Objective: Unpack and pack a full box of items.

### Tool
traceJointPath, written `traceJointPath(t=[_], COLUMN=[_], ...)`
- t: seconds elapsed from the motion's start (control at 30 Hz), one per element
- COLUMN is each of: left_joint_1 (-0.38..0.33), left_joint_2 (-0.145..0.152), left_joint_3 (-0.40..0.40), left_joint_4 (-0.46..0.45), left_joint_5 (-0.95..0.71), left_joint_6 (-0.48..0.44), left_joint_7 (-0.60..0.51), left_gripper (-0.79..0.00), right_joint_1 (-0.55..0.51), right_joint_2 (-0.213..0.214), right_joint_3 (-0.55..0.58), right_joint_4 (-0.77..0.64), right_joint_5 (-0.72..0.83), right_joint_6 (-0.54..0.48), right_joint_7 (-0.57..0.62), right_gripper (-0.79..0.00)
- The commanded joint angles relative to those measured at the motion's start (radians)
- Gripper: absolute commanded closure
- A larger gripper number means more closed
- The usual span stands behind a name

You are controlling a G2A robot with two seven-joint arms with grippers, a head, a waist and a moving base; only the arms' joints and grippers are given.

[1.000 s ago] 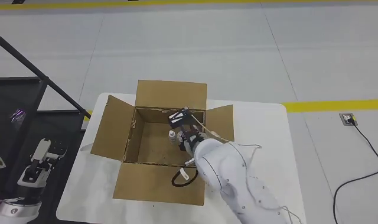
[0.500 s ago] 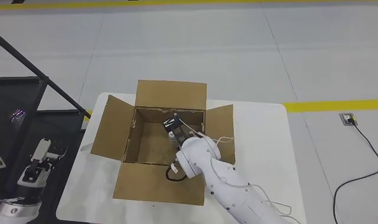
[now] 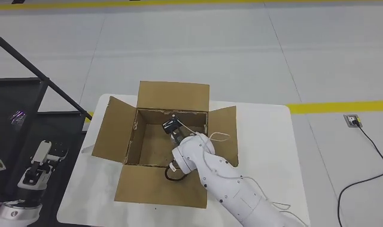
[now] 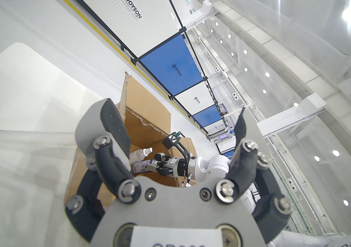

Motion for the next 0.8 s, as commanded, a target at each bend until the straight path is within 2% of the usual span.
traceJointPath(t=[0.0,0.07,0.17,0.2,0.33,0.6,0.77], left_joint_1=[-0.003,-0.008,-0.014,-0.015,-0.018,-0.057,-0.094], left_joint_2=[0.0,0.0,0.001,0.001,0.002,0.009,0.014], left_joint_3=[-0.001,-0.003,-0.008,-0.009,-0.024,0.003,0.055], left_joint_4=[-0.001,0.002,0.008,0.008,0.019,0.085,0.129], left_joint_5=[0.004,0.006,0.008,0.009,0.026,0.104,0.178], left_joint_6=[0.007,0.013,0.016,0.016,0.019,0.045,0.048], left_joint_7=[0.01,0.012,0.015,0.016,0.032,-0.004,-0.039], left_gripper=[-0.785,-0.785,-0.785,-0.785,-0.785,-0.785,-0.785], right_joint_1=[-0.004,-0.009,-0.021,-0.025,-0.05,-0.201,-0.31], right_joint_2=[-0.001,0.0,0.001,0.001,0.007,0.051,0.073], right_joint_3=[0.008,0.017,0.028,0.032,0.065,0.227,0.322], right_joint_4=[-0.01,-0.022,-0.042,-0.048,-0.117,-0.49,-0.706], right_joint_5=[-0.001,-0.007,-0.02,-0.025,-0.031,-0.014,0.033], right_joint_6=[-0.006,-0.013,-0.02,-0.023,-0.03,-0.121,-0.183], right_joint_7=[0.003,0.008,0.012,0.013,0.01,0.062,0.084], right_gripper=[-0.385,-0.391,-0.526,-0.529,-0.622,-0.785,-0.785])
